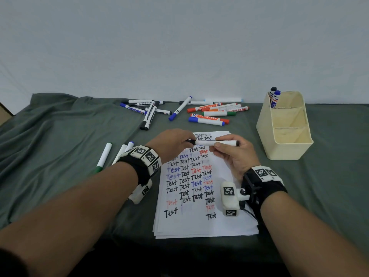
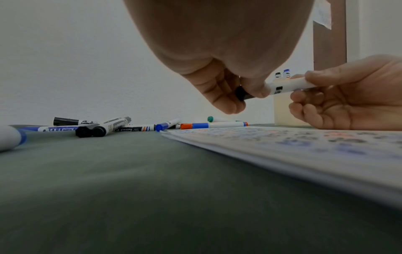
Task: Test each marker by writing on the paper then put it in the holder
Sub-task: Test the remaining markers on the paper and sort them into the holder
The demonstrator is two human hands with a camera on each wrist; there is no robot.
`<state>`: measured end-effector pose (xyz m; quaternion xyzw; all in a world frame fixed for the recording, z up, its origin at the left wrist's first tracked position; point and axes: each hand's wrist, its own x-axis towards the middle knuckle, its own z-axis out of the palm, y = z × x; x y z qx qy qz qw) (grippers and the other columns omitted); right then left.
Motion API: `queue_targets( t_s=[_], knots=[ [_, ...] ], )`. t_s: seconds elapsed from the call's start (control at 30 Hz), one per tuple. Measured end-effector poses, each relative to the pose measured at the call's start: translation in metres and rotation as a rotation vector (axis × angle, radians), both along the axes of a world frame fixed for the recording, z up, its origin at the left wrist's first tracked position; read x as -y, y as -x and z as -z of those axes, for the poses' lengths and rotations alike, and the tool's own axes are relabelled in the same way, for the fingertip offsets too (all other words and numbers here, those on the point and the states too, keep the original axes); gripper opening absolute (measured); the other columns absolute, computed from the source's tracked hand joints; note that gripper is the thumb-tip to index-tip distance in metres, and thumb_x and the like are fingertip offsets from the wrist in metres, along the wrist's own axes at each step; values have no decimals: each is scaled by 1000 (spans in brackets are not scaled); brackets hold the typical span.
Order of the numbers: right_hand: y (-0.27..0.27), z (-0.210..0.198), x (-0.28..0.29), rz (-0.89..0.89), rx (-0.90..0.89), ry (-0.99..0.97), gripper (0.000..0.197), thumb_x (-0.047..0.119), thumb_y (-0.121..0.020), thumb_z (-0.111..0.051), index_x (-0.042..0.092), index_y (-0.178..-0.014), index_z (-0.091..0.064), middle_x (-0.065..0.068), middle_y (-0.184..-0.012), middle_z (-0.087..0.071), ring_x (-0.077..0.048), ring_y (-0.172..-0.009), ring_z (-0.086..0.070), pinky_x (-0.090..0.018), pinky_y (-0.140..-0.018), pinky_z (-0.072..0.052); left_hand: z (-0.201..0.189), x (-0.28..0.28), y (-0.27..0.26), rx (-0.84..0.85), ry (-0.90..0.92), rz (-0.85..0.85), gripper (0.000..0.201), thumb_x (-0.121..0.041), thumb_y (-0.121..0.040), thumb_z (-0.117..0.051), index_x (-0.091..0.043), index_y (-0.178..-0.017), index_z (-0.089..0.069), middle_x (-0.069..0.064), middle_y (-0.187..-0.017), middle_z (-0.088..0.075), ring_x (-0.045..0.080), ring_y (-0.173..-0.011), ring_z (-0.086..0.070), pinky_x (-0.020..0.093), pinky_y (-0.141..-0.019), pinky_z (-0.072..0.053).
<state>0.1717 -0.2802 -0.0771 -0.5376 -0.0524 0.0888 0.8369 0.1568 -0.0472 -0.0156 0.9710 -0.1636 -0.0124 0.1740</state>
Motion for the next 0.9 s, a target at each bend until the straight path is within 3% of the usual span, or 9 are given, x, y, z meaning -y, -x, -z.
queue_targets(
  t_s=[0.17, 0.3, 0.47, 0.57, 0.63, 0.67, 0.73, 0.8, 0.9],
  knots=[
    [2, -4, -2, 13, -12, 48, 22, 10, -64, -89, 15, -84, -81, -26, -95, -76, -41, -92, -75, -34, -81, -62, 8, 3, -5, -8, -75, -10, 15, -24, -102, -54, -21, -116, -60, -7, -95, -59, 4, -75, -47, 16, -62, -31],
    [7, -11, -1, 23, 31, 215, 19, 8, -70, -90, 16, -85, -81, -20, -96, -77, -37, -98, -75, -41, -90, -60, 13, -2, -6, -1, -90, -8, 13, -19, -102, -53, -21, -115, -57, -17, -83, -49, 0, -73, -45, 17, -59, -30],
    [7, -11, -1, 39, 40, 309, 17, 10, -76, -88, 19, -87, -80, -13, -98, -78, -32, -101, -74, -44, -94, -57, 16, -2, -11, -21, -10, -56, 12, -27, -100, -58, -28, -112, -60, -19, -83, -52, 9, -82, -53, 16, -62, -31],
    [5, -9, 0, 67, -5, 238, 16, 21, -70, -91, 23, -81, -80, -6, -93, -78, -27, -93, -72, -39, -89, -58, 16, -10, -10, 21, 137, -107, 30, -46, -94, -63, -37, -122, -56, -21, -94, -59, 2, -90, -55, 19, -72, -39],
    [4, -7, 2, 93, -7, 185, 22, 28, -63, -93, 23, -80, -80, -5, -92, -78, -23, -89, -70, -38, -90, -57, 19, -19, -10, 57, 95, -126, 60, -63, -87, -62, -38, -140, -46, -14, -122, -60, 8, -115, -52, 31, -96, -44],
    [4, -5, 2, 100, 3, 188, 21, 26, -65, -92, 23, -82, -80, -6, -94, -78, -22, -89, -70, -41, -93, -57, 22, -21, -11, 41, 5, -144, 74, -71, -84, -58, -37, -147, -39, -8, -140, -53, 14, -130, -44, 38, -108, -38],
    [2, -3, 3, 111, 31, 217, 18, 12, -77, -88, 23, -87, -78, -9, -100, -78, -26, -94, -72, -46, -97, -56, 29, -24, -11, -73, -193, -212, 95, -87, -76, -45, -40, -155, -22, 3, -162, -26, 26, -149, -22, 50, -120, -23],
    [0, -2, 2, 136, 26, 220, 29, -1, -83, -79, 21, -99, -70, -11, -104, -78, -33, -105, -72, -48, -99, -55, 36, -24, -11, -224, -301, -283, 106, -98, -67, -33, -47, -156, -4, 7, -168, 0, 34, -153, -3, 56, -121, -13],
    [1, -9, 1, 190, 17, 199, 45, -10, -87, -72, 21, -114, -54, -14, -102, -78, -35, -109, -71, -46, -97, -56, 43, -23, -12, -330, -378, -300, 113, -102, -58, -20, -49, -154, 10, 10, -166, 15, 36, -153, 11, 56, -121, -3]
  ],
)
